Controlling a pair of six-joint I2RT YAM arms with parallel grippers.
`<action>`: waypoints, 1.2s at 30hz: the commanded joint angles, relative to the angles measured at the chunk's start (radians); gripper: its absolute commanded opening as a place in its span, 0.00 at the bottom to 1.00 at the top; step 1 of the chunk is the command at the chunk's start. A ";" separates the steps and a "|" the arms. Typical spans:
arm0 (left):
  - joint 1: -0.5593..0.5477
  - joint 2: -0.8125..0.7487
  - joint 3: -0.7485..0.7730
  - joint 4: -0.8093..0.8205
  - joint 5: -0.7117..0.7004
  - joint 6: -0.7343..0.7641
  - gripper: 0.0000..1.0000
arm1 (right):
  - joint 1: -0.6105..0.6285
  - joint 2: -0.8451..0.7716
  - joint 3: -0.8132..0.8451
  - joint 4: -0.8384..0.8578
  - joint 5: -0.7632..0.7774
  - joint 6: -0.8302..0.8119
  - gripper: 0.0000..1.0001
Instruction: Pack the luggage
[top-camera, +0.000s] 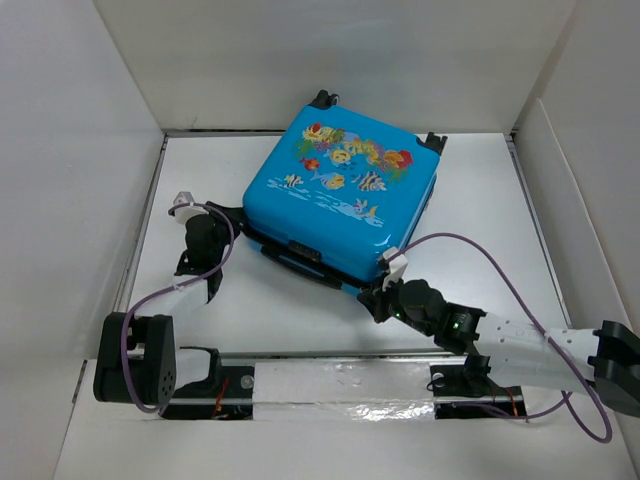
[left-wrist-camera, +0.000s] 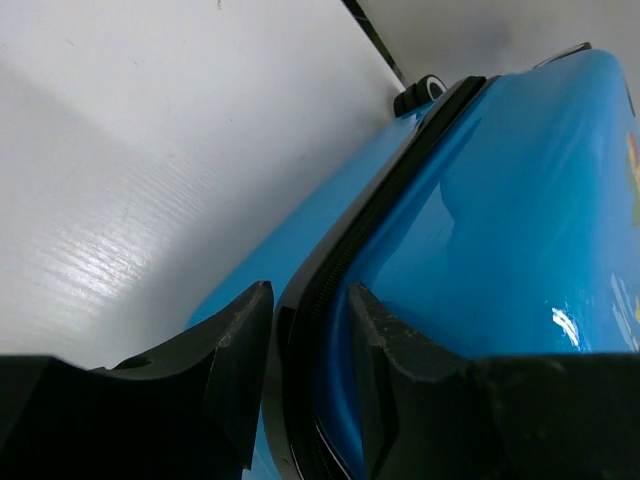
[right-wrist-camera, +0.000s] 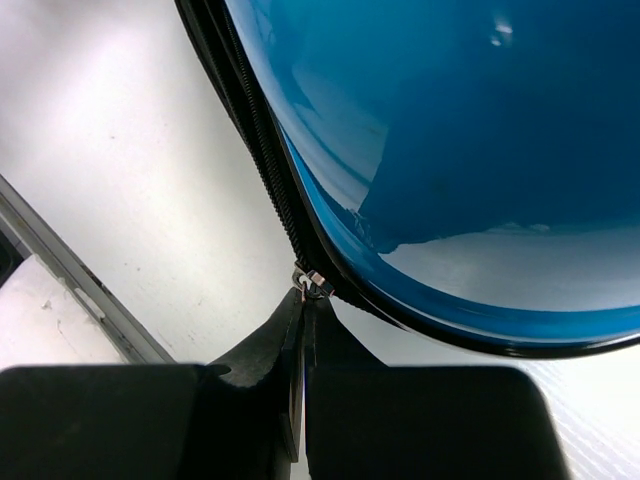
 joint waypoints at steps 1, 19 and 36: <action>-0.009 -0.050 -0.032 0.122 0.049 0.034 0.33 | 0.002 0.002 0.036 0.005 -0.055 -0.018 0.00; -0.136 -0.009 -0.076 0.027 0.063 0.211 0.00 | -0.105 -0.037 0.068 -0.045 -0.103 -0.073 0.00; -0.136 -0.005 0.026 -0.189 -0.129 0.261 0.20 | -0.128 -0.070 0.036 -0.062 -0.158 -0.076 0.00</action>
